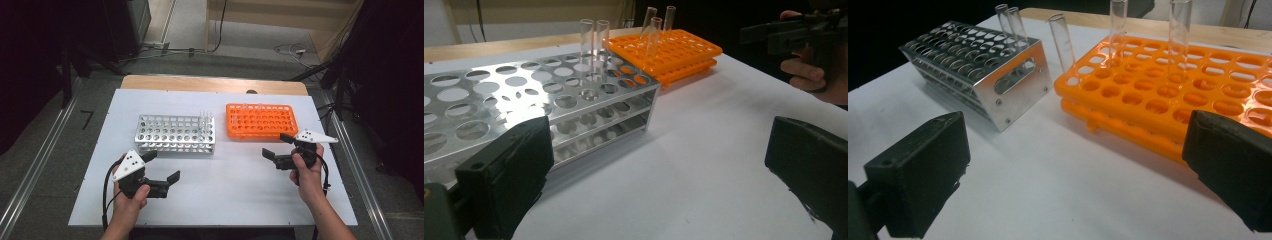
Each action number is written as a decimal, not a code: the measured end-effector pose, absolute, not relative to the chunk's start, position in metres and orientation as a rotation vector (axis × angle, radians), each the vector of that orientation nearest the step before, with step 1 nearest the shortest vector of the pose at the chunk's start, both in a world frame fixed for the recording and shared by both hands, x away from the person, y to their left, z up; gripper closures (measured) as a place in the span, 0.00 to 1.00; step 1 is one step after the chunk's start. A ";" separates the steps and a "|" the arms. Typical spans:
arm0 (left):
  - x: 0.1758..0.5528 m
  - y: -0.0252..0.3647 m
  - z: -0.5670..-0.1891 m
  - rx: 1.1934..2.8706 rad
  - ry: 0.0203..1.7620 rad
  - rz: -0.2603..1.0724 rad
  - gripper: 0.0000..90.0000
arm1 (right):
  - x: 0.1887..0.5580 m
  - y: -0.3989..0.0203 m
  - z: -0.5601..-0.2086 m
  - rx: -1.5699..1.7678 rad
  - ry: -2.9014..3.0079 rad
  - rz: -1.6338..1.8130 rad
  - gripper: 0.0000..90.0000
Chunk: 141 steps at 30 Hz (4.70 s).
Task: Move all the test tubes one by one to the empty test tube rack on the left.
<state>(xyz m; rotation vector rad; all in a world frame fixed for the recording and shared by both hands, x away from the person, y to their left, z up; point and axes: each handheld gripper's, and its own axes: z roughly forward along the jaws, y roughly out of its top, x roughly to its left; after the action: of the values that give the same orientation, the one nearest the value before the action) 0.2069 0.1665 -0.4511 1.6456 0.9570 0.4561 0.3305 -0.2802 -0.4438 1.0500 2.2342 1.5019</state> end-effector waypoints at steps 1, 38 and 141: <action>0.207 0.167 -0.452 1.642 0.959 0.455 0.00 | 0.333 -0.279 -0.443 1.052 2.230 1.499 0.00; 0.210 0.170 -0.458 1.650 0.976 0.441 0.00 | 0.450 -0.245 -0.458 1.282 2.200 1.260 0.58; 0.207 0.089 -0.441 1.756 0.727 0.302 0.56 | 0.242 -0.150 -0.453 0.584 2.487 1.365 0.82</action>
<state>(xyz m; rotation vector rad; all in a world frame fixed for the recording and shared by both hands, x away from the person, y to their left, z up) 0.2074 0.0887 -0.4408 1.7561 0.7266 0.3017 0.2424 -0.1504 -0.4531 0.5842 2.4867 1.3649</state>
